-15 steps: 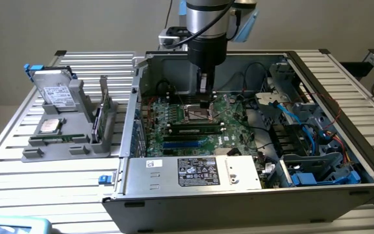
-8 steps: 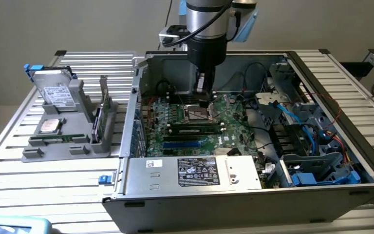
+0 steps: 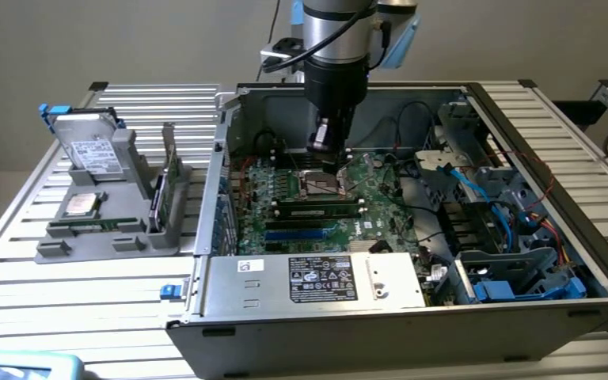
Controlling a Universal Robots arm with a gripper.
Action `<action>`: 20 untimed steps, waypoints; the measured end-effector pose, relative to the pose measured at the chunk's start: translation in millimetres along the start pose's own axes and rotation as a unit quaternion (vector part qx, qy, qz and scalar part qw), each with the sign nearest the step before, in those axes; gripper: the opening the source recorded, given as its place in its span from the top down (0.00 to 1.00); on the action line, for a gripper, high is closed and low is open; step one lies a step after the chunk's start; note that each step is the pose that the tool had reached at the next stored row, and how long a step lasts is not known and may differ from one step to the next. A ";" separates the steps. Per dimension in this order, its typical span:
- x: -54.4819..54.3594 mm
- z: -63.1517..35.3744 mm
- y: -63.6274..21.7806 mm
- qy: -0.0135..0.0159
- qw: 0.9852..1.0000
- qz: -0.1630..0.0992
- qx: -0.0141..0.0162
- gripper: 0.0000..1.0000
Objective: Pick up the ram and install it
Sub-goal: 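Press down the ram until it locks into place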
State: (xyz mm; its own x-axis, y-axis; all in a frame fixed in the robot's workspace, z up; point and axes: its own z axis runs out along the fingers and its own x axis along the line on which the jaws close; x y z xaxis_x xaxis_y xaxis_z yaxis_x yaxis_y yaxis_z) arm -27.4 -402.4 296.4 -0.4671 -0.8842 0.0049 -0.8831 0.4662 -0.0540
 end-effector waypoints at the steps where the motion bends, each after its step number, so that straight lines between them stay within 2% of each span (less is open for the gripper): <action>1: 0.0 0.0 0.0 -0.001 1.000 0.008 -0.001 0.89; 6: 0.0 0.1 0.0 -0.001 0.999 0.049 -0.002 0.89; 11: 0.0 -0.1 0.0 0.000 0.996 0.086 -0.002 0.89; 16: 0.0 -1.6 -0.1 0.002 0.992 0.123 -0.002 0.89; 20: 0.0 -2.9 -0.1 0.004 0.988 0.154 -0.002 0.89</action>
State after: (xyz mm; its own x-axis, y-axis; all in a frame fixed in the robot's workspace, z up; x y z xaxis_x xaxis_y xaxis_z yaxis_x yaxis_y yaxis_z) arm -27.4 -402.4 299.3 -0.7134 -0.7008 -0.0033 -0.6998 0.7126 -0.0492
